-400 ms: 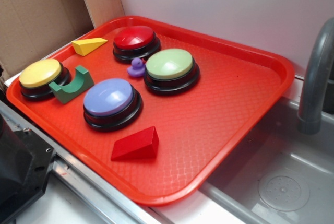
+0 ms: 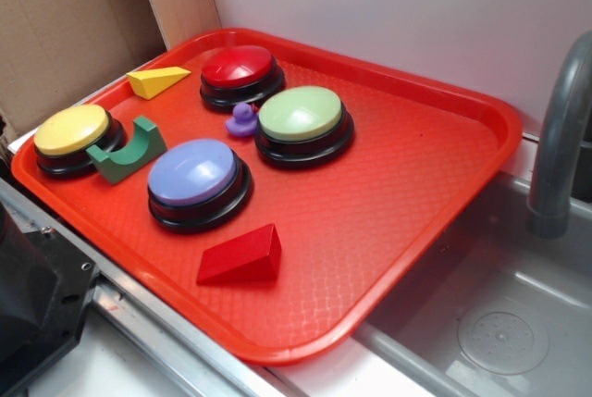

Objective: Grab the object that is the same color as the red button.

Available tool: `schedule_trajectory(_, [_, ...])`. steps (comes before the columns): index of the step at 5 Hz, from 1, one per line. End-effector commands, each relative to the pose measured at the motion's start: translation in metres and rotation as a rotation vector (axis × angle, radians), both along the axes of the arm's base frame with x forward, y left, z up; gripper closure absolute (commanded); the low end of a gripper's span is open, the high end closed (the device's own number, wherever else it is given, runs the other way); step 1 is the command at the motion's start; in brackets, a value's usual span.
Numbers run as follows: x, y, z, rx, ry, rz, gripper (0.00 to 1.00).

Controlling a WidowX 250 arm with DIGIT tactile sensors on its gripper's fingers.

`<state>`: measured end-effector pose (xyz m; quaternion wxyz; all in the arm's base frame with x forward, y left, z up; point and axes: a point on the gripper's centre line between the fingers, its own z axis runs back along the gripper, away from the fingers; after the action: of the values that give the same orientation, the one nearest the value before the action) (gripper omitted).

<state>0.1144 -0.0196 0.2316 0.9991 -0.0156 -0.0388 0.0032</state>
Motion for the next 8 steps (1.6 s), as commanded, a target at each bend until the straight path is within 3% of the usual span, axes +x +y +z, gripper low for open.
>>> schedule_trajectory(1, [0.023,-0.027,-0.016,0.034,-0.058,-0.374,0.00])
schedule_trajectory(2, [0.031,-0.041,-0.030,0.060,-0.065,-0.483,0.00])
schedule_trajectory(4, [0.052,-0.071,-0.081,0.059,-0.080,-0.769,0.00])
schedule_trajectory(5, [0.055,-0.086,-0.111,-0.032,-0.127,-0.920,0.00])
schedule_trajectory(6, [0.054,-0.097,-0.142,-0.071,-0.127,-1.000,0.00])
schedule_trajectory(7, [0.051,-0.104,-0.166,-0.054,-0.086,-1.015,0.00])
schedule_trajectory(8, [0.051,-0.108,-0.183,0.012,-0.069,-0.952,0.00])
